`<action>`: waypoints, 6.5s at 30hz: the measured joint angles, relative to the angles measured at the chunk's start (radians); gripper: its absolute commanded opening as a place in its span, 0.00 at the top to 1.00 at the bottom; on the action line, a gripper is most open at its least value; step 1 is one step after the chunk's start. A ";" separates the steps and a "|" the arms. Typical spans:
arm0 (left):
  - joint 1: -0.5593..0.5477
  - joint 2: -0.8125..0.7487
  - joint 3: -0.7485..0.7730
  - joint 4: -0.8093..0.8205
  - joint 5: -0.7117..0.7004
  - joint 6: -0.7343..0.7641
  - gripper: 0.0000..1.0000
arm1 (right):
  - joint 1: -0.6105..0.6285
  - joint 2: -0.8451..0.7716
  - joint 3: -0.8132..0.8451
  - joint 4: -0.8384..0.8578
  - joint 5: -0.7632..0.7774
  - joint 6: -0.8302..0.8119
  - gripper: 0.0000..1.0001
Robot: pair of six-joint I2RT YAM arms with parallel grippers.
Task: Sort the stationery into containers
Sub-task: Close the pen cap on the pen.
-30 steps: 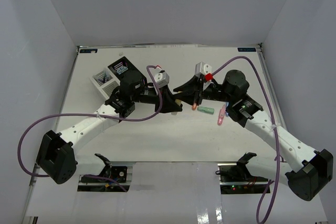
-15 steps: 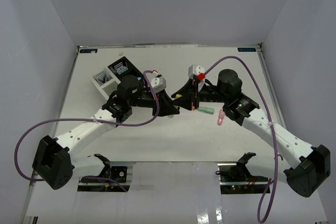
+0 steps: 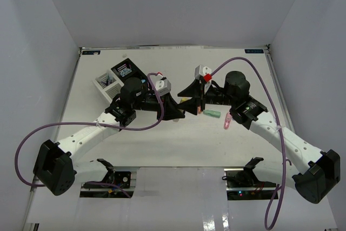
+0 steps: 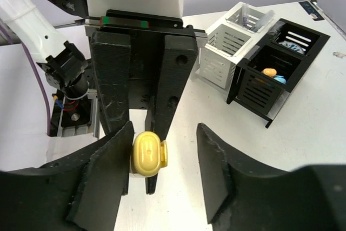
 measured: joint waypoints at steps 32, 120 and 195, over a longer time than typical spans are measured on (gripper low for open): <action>0.007 -0.032 -0.001 0.094 0.013 0.005 1.00 | 0.011 -0.066 -0.002 -0.108 0.010 0.046 0.55; 0.006 -0.045 0.029 0.018 0.012 0.066 0.50 | -0.041 -0.008 0.063 -0.076 -0.095 0.105 0.92; 0.006 -0.004 0.027 0.077 0.018 0.000 1.00 | -0.066 -0.143 0.012 -0.027 -0.026 0.129 0.11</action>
